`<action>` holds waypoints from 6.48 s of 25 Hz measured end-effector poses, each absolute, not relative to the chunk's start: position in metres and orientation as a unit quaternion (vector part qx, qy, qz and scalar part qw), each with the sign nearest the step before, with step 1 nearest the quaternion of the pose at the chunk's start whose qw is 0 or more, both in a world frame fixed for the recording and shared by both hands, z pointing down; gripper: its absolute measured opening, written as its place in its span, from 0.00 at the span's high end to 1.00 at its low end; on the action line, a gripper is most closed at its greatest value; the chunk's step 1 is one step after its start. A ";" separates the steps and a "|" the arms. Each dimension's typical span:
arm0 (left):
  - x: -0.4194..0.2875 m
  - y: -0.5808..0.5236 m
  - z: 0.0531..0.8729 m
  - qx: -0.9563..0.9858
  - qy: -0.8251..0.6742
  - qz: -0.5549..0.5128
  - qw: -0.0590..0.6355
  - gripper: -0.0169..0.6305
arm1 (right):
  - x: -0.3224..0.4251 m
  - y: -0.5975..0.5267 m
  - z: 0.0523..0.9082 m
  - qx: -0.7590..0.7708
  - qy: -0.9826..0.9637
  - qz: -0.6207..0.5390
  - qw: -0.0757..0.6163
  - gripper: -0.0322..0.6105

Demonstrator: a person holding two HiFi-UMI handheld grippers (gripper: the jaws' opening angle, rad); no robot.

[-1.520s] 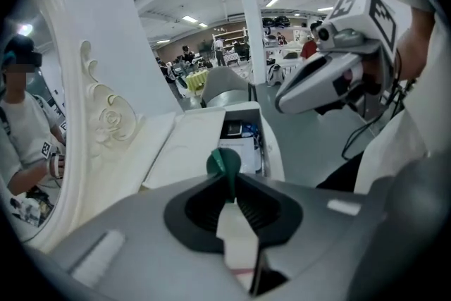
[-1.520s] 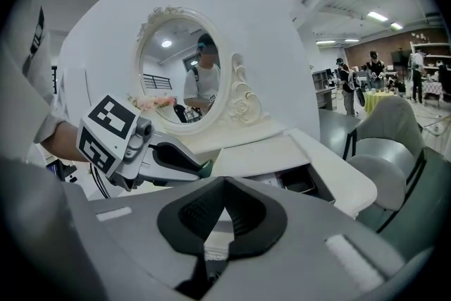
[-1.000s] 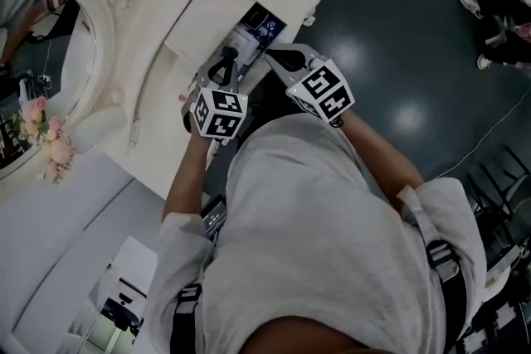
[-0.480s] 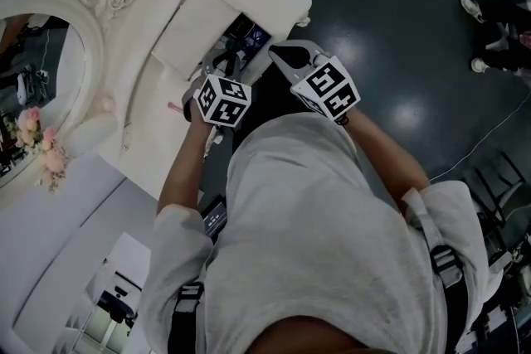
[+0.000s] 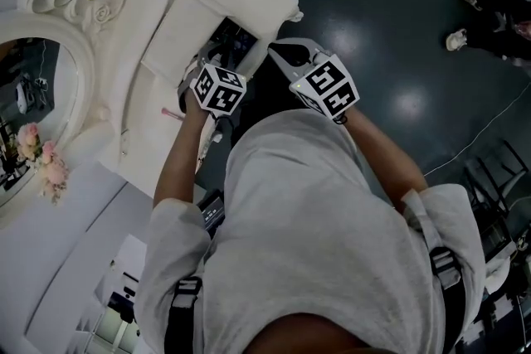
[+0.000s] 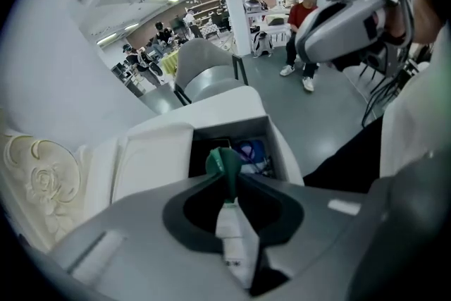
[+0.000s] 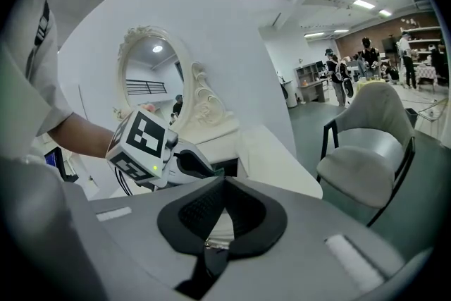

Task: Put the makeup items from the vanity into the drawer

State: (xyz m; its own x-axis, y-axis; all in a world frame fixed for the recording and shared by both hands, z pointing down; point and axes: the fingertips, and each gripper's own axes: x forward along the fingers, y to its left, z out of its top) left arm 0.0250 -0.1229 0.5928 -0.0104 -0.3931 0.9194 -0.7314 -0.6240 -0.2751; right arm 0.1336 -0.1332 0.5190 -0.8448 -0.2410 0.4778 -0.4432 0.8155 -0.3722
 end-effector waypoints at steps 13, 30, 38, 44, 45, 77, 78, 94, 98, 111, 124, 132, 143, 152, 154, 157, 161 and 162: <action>0.034 -0.128 0.609 0.689 -0.403 0.581 0.162 0.87 | 0.149 -0.141 0.524 0.194 -0.926 0.243 0.216 0.95; 0.017 -0.112 0.558 0.708 -0.470 0.492 0.192 0.78 | 0.088 -0.120 0.503 0.118 -0.943 0.208 0.233 0.95; -0.032 -0.098 0.471 0.686 -0.592 0.379 0.188 0.97 | 0.012 -0.096 0.462 0.071 -0.958 0.178 0.212 0.95; -0.081 -0.067 0.442 0.639 -0.671 0.317 0.201 0.97 | -0.047 -0.077 0.441 0.034 -0.966 0.148 0.209 0.95; -0.088 -0.060 0.435 0.631 -0.686 0.299 0.205 0.97 | -0.056 -0.072 0.437 0.028 -0.967 0.146 0.207 0.95; -0.313 0.138 0.428 0.428 -0.861 0.050 0.269 0.97 | -0.302 0.088 0.419 -0.114 -0.966 0.054 0.226 0.95; -0.318 0.139 0.429 0.430 -0.860 0.051 0.270 0.97 | -0.308 0.089 0.420 -0.112 -0.966 0.054 0.227 0.95; -0.377 0.159 0.453 0.438 -0.848 0.064 0.292 0.97 | -0.396 0.083 0.459 -0.079 -0.961 0.071 0.254 0.90; -0.386 0.167 0.461 0.441 -0.843 0.066 0.301 0.97 | -0.416 0.082 0.477 -0.067 -0.957 0.072 0.273 0.79; -0.405 0.188 0.476 0.443 -0.836 0.059 0.319 0.97 | -0.448 0.077 0.519 -0.023 -0.944 0.063 0.322 0.66; -0.392 0.173 0.469 0.458 -0.833 0.053 0.308 0.97 | -0.425 0.067 0.495 -0.013 -0.955 0.054 0.293 0.71; -0.364 0.152 0.458 0.475 -0.826 0.045 0.301 0.97 | -0.385 0.057 0.479 -0.004 -0.958 0.060 0.280 0.71; -0.307 0.105 0.454 0.522 -0.797 0.039 0.301 0.97 | -0.311 0.032 0.463 0.029 -0.958 0.069 0.276 0.71; -0.244 0.053 0.458 0.595 -0.744 0.082 0.293 0.97 | -0.229 -0.006 0.461 0.095 -0.952 0.095 0.276 0.71; -0.229 0.044 0.459 0.610 -0.731 0.091 0.293 0.97 | -0.210 -0.012 0.464 0.110 -0.948 0.104 0.279 0.71; -0.209 0.029 0.462 0.634 -0.708 0.109 0.291 0.97 | -0.182 -0.019 0.469 0.133 -0.943 0.122 0.279 0.71; -0.191 0.010 0.464 0.662 -0.682 0.137 0.279 0.97 | -0.155 -0.026 0.472 0.159 -0.939 0.137 0.274 0.71; -0.187 0.006 0.465 0.669 -0.675 0.144 0.276 0.97 | -0.150 -0.027 0.474 0.164 -0.937 0.140 0.273 0.71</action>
State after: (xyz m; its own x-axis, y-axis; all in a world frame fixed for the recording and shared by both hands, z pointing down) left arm -0.1866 0.0060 0.4647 0.0467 -0.8231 0.5659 -0.9824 0.0647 0.1752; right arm -0.1498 -0.0274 0.4736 -0.7966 -0.2317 0.5584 -0.3849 0.9066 -0.1730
